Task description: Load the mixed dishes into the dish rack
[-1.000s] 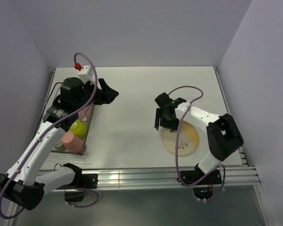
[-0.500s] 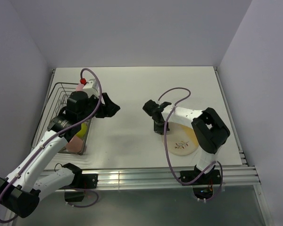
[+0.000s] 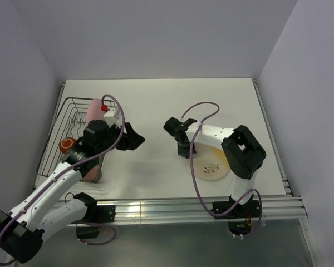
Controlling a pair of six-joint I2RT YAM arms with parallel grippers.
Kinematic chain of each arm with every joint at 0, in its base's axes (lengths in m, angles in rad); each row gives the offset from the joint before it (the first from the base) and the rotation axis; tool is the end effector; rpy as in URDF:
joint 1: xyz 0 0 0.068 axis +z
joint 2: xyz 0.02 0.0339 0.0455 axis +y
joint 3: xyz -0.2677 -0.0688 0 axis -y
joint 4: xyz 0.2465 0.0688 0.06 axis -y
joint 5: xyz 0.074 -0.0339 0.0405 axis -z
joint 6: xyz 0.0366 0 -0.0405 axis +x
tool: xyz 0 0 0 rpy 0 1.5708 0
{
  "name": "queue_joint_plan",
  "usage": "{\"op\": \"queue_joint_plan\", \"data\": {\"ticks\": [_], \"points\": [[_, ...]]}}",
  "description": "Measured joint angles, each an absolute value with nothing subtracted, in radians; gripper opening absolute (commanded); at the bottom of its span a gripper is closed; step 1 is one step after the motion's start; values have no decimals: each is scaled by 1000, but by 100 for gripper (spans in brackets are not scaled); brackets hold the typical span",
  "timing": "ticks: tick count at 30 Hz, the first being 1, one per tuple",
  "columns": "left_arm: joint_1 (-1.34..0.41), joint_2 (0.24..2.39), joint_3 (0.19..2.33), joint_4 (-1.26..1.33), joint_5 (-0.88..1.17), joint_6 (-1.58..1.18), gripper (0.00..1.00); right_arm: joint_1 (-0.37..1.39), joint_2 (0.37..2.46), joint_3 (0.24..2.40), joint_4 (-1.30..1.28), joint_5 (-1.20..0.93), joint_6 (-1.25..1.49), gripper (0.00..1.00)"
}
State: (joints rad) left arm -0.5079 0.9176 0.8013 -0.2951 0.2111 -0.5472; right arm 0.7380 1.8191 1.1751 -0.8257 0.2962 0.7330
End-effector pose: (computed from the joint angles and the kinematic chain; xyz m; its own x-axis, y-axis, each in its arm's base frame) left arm 0.1795 -0.1087 0.3132 -0.6331 -0.2298 -0.7391 0.3676 0.7510 -0.5484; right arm 0.2513 0.2141 0.1645 -0.9630 -0.0107 -0.2693 0.0304 0.9885 -0.1483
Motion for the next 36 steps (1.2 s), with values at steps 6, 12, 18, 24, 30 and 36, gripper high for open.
{"op": "queue_joint_plan", "data": {"ticks": [6,12,18,24,30,36], "points": [[-581,813,574,-117,216,-571,72,718,1819,1274,-794,148,738,0],[-633,853,530,30,199,-593,74,708,1819,1351,-744,41,754,0],[-739,964,526,124,85,-602,77,685,1819,1352,-720,-48,788,0],[-833,1090,512,231,-7,-615,79,667,1819,1359,-707,-110,819,0],[-855,1204,510,305,-23,-617,80,658,1818,1398,-701,-177,841,0],[-855,1292,510,372,-4,-612,80,656,1814,1406,-692,-232,850,0]]}}
